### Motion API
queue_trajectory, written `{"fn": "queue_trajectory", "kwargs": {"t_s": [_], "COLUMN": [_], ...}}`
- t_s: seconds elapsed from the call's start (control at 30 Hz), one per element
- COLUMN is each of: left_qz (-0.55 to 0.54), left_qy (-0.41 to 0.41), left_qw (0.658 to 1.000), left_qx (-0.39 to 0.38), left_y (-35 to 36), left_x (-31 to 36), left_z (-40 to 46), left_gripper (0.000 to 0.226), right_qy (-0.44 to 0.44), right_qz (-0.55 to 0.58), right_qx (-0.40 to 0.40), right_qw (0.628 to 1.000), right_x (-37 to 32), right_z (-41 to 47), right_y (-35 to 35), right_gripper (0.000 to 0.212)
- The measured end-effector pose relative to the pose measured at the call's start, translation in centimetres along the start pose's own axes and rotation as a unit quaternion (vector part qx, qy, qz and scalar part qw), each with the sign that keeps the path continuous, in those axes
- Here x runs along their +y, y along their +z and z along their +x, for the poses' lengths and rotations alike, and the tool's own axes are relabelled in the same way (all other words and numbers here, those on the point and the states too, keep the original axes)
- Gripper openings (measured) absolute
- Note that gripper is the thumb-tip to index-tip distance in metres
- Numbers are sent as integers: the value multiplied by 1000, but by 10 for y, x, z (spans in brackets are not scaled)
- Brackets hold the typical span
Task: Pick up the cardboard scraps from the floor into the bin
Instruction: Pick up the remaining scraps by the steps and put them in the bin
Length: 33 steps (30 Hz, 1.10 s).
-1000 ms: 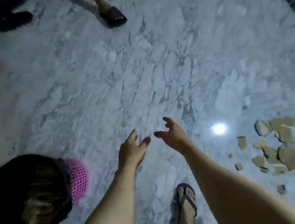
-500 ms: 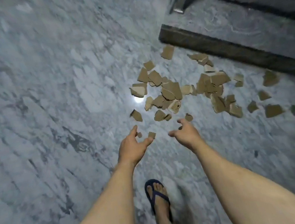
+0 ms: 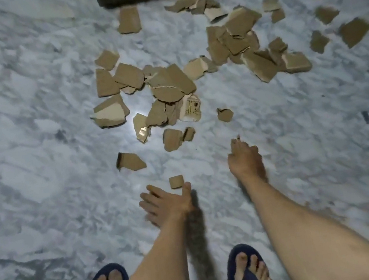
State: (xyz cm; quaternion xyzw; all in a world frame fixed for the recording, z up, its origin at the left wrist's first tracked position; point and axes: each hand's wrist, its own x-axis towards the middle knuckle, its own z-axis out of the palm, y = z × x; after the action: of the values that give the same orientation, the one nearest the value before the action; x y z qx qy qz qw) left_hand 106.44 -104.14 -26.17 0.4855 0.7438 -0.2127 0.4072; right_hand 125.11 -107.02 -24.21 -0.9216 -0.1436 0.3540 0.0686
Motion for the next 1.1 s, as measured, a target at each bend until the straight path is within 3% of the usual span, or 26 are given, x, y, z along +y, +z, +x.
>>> {"fn": "queue_trajectory", "kwargs": {"t_s": [0.13, 0.27, 0.37, 0.43, 0.67, 0.73, 0.83, 0.9, 1.0, 1.1], "left_qz": [-3, -16, -57, -90, -85, -73, -135, -194, -185, -125], "left_qy": [49, 169, 264, 302, 367, 374, 364, 341, 358, 315], "left_qw": [991, 949, 921, 916, 903, 902, 897, 893, 882, 912], "left_qx": [124, 266, 280, 248, 209, 204, 210, 220, 243, 229], "left_y": [43, 59, 62, 61, 32, 19, -7, -32, -70, -91], "left_x": [5, -2, -9, -9, -12, -16, -19, -18, -15, -13], "left_z": [23, 40, 54, 56, 64, 68, 77, 89, 111, 125], "left_gripper": [99, 66, 40, 28, 14, 12, 15, 22, 45, 65], "right_qy": [42, -6, -61, -70, -110, -130, -170, -192, -204, -168], "right_qz": [-55, -4, 37, 73, 130, 153, 198, 189, 133, 44], "right_qx": [153, 268, 298, 311, 268, 228, 160, 125, 118, 107], "right_qw": [986, 963, 952, 945, 948, 953, 952, 955, 963, 979], "right_x": [15, 3, -15, -21, -36, -50, -73, -88, -103, -103], "right_z": [15, 22, 20, 22, 22, 22, 23, 22, 22, 26], "right_y": [58, 101, 118, 122, 103, 99, 98, 98, 101, 110], "right_gripper": [37, 24, 16, 13, 10, 1, 11, 14, 25, 42]}}
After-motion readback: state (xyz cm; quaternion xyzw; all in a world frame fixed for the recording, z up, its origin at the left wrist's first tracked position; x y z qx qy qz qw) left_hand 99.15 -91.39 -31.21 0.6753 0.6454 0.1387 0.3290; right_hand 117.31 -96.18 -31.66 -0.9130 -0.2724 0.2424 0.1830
